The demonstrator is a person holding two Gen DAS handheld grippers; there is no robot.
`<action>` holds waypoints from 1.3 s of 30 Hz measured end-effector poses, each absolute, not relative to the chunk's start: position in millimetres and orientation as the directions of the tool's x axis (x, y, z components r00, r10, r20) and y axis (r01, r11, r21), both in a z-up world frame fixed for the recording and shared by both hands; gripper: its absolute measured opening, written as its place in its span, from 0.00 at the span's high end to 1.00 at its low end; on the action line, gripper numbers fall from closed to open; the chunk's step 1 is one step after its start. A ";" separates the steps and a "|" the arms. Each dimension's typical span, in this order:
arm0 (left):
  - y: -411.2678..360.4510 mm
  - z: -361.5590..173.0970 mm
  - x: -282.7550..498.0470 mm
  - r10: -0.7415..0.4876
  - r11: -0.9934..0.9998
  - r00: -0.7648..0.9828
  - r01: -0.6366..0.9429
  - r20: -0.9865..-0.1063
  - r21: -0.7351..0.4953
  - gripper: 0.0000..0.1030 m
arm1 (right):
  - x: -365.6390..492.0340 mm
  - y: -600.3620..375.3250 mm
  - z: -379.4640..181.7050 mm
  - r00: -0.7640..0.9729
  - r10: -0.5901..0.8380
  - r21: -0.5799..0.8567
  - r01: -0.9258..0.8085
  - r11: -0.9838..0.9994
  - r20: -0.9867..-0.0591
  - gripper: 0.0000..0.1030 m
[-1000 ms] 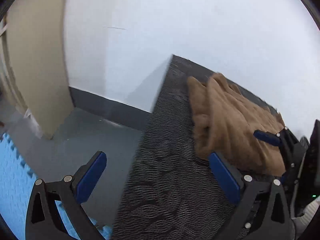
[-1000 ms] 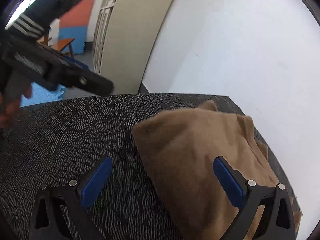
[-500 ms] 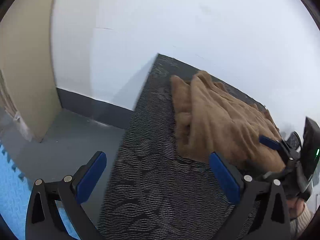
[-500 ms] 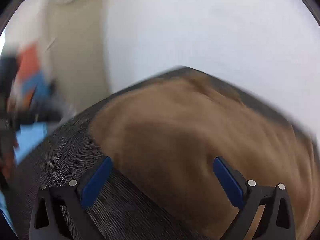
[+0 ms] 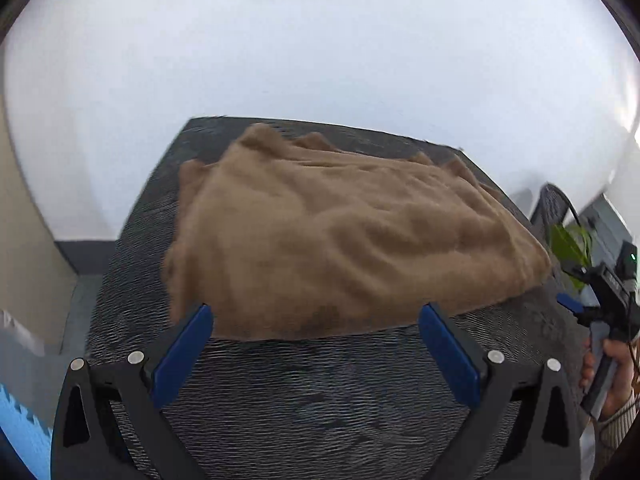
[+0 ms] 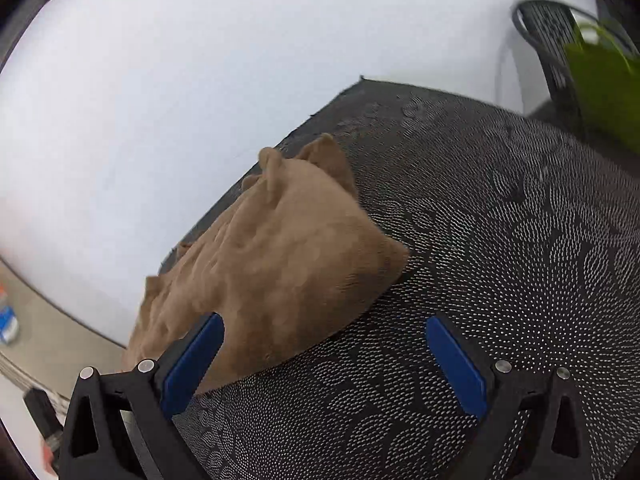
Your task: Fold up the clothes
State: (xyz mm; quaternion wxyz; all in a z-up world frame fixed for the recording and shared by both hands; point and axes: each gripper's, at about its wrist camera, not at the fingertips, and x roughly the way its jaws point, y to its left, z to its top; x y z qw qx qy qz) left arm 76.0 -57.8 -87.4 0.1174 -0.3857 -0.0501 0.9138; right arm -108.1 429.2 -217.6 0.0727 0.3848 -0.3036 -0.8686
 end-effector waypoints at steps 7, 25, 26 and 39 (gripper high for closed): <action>-12.8 -75.6 79.1 0.234 -0.969 -0.672 -0.223 -0.702 -0.109 0.00 | -131.6 432.9 -224.5 -0.677 -0.399 0.616 -0.103 -0.781 -0.619 0.00; 17.6 -84.2 48.7 0.218 -0.967 -0.631 -0.241 -0.744 -0.079 0.00 | -169.8 411.5 -227.4 -0.687 -0.374 0.587 -0.095 -0.804 -0.623 0.00; 19.3 -84.6 48.4 0.214 -0.968 -0.628 -0.242 -0.748 -0.073 0.00 | -170.8 411.0 -227.7 -0.690 -0.377 0.589 -0.090 -0.803 -0.618 0.00; 69.1 -60.1 22.1 0.258 -0.938 -0.590 -0.344 -0.765 -0.051 0.00 | -177.1 409.9 -232.6 -0.688 -0.432 0.622 -0.036 -0.782 -0.583 0.39</action>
